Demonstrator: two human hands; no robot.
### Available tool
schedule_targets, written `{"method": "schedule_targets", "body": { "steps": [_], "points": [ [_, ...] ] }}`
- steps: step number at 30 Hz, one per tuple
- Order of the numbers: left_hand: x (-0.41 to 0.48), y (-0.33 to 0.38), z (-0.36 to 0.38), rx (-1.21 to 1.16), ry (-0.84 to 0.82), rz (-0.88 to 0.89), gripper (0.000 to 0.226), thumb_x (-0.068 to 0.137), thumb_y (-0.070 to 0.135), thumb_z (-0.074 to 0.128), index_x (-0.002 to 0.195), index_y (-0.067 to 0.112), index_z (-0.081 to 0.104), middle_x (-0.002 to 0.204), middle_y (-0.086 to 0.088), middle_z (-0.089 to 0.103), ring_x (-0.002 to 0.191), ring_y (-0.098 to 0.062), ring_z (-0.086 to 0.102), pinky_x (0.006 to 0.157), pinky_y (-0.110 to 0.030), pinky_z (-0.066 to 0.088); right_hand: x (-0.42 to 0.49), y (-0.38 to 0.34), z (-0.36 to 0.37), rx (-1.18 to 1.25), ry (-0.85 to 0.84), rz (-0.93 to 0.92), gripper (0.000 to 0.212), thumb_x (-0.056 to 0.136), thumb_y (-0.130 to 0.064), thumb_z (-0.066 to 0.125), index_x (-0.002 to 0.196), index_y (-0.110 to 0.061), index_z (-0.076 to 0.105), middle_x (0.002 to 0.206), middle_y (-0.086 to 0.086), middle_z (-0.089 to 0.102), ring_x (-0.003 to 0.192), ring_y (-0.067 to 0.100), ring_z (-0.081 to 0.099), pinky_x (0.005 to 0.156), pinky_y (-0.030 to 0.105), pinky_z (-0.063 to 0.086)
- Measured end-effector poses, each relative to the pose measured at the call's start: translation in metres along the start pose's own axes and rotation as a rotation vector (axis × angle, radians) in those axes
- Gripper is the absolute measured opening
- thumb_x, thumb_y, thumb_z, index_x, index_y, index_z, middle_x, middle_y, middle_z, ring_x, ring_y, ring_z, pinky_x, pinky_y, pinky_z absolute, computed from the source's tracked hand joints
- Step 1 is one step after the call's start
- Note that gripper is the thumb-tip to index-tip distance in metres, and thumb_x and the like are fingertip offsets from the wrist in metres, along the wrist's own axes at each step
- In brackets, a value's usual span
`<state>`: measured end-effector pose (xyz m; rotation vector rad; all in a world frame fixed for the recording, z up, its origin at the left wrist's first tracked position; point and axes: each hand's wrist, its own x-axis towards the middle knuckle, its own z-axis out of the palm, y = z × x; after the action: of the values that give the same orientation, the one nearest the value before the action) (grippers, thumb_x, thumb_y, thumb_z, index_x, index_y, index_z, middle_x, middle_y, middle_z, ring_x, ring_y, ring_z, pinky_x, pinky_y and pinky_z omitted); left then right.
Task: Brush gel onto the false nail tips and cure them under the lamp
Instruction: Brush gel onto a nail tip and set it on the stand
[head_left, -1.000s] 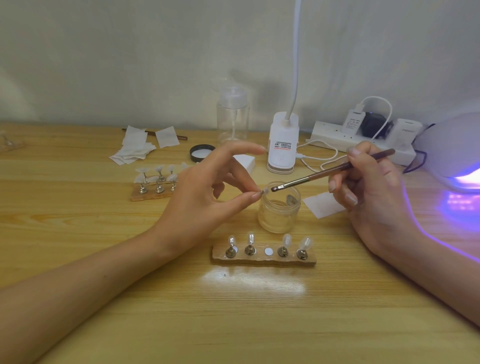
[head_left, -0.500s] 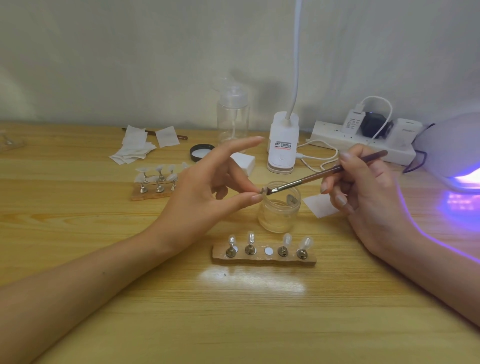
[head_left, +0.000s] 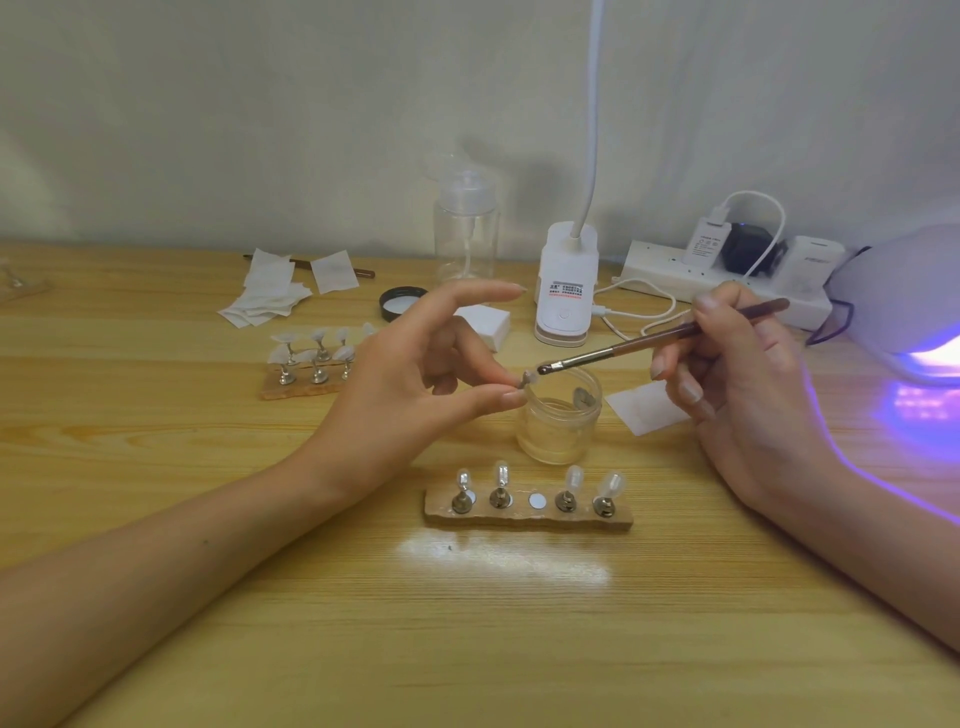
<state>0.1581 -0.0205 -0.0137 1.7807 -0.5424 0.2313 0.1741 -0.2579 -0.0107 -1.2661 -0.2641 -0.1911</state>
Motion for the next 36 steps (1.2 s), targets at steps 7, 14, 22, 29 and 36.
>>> {"method": "schedule_targets", "body": {
  "steps": [7,14,22,29,36],
  "points": [
    [-0.0002,0.0004,0.0003,-0.008,0.005,-0.011,0.063,0.077,0.019,0.082,0.134,0.026,0.057,0.078,0.002,0.071,0.08,-0.021,0.072,0.07,-0.064,0.048,0.0,0.0003,-0.0003,-0.082,0.047,0.057,0.029,0.102,-0.021,0.047,0.074,-0.023,0.043,0.056,0.005,0.062,0.039,0.01,0.039,0.038,0.017,0.023],
    [0.0003,0.0002,0.0007,-0.001,-0.001,-0.006,0.063,0.077,0.02,0.084,0.133,0.027,0.057,0.079,0.003,0.071,0.082,-0.024,0.072,0.073,-0.068,0.049,-0.0007,0.0011,0.0008,-0.095,0.011,0.042,0.027,0.102,-0.022,0.047,0.075,-0.023,0.043,0.059,0.006,0.065,0.038,0.01,0.04,0.038,0.017,0.027],
    [-0.0003,0.0007,0.0005,0.008,0.001,0.002,0.062,0.077,0.024,0.082,0.134,0.026,0.057,0.079,0.002,0.071,0.084,-0.02,0.073,0.075,-0.066,0.051,-0.0012,-0.0012,0.0019,-0.052,-0.016,0.045,0.026,0.1,-0.025,0.05,0.074,-0.022,0.043,0.062,0.007,0.067,0.038,0.01,0.04,0.035,0.013,0.026],
    [-0.0003,0.0016,0.0007,0.01,-0.002,0.005,0.062,0.077,0.024,0.081,0.134,0.025,0.057,0.08,0.0,0.071,0.084,-0.022,0.073,0.078,-0.066,0.051,-0.0012,-0.002,-0.0001,-0.013,0.035,0.029,0.03,0.103,-0.019,0.045,0.074,-0.024,0.045,0.058,0.007,0.064,0.035,0.008,0.037,0.034,0.014,0.025],
    [-0.0005,0.0012,0.0008,0.011,0.003,0.004,0.061,0.076,0.024,0.081,0.133,0.025,0.057,0.078,0.002,0.071,0.084,-0.018,0.073,0.077,-0.066,0.051,-0.0025,-0.0009,0.0026,-0.066,-0.011,0.046,0.024,0.099,-0.023,0.051,0.076,-0.02,0.043,0.059,0.01,0.065,0.034,0.009,0.038,0.032,0.013,0.025]
  ]
}}
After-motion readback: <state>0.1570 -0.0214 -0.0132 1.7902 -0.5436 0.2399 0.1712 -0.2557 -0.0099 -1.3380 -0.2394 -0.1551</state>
